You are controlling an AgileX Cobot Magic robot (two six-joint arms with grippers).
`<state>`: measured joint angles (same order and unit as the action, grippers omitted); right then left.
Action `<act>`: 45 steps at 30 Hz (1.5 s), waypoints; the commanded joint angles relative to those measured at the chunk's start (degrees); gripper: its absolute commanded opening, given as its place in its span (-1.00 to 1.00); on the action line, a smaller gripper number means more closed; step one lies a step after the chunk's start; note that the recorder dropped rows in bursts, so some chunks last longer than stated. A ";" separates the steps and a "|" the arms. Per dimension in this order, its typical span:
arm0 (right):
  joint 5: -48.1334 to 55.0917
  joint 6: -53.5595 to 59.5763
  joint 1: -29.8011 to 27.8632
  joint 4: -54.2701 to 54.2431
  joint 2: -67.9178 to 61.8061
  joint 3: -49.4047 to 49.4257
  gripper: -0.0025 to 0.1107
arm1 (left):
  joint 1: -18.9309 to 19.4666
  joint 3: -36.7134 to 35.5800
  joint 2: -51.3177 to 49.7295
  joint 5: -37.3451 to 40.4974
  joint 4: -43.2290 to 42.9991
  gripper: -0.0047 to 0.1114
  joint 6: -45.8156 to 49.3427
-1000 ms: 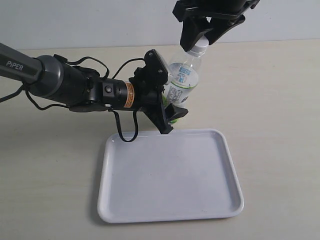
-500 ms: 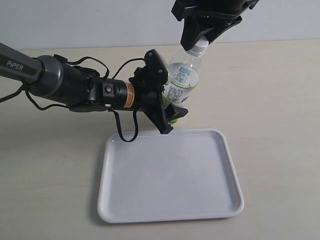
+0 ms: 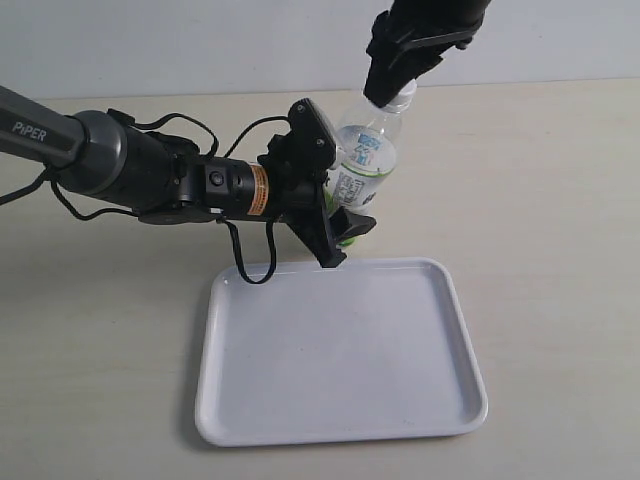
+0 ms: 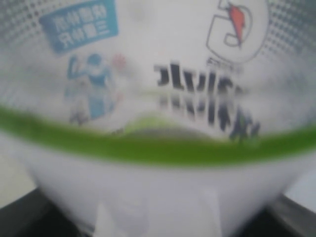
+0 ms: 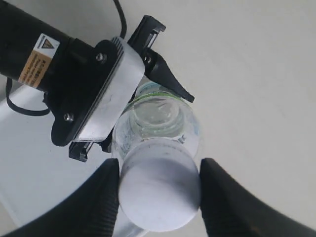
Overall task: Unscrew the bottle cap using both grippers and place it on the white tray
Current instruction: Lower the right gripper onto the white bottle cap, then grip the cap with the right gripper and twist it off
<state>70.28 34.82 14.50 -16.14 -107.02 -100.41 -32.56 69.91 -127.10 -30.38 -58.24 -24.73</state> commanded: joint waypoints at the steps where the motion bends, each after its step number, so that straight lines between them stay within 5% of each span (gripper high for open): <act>1: -0.32 8.31 0.13 -0.73 0.00 0.02 -0.96 | -0.09 0.17 0.62 0.68 0.13 -0.92 -0.14; 20: -0.32 66.75 0.13 -0.76 0.00 0.02 -0.96 | -0.09 0.17 0.62 -0.11 0.13 -0.92 -1.19; 31: -0.32 71.80 0.13 -0.20 0.00 0.02 -0.95 | -0.09 0.17 0.62 -0.11 0.13 -0.92 -1.19; 45: -0.32 67.49 0.13 -0.30 0.00 0.02 0.12 | -0.09 0.17 0.62 0.20 0.13 -0.92 -1.19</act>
<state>70.40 104.75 14.50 -16.37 -107.02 -100.41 -32.56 69.91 -127.10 -30.38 -58.24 -25.34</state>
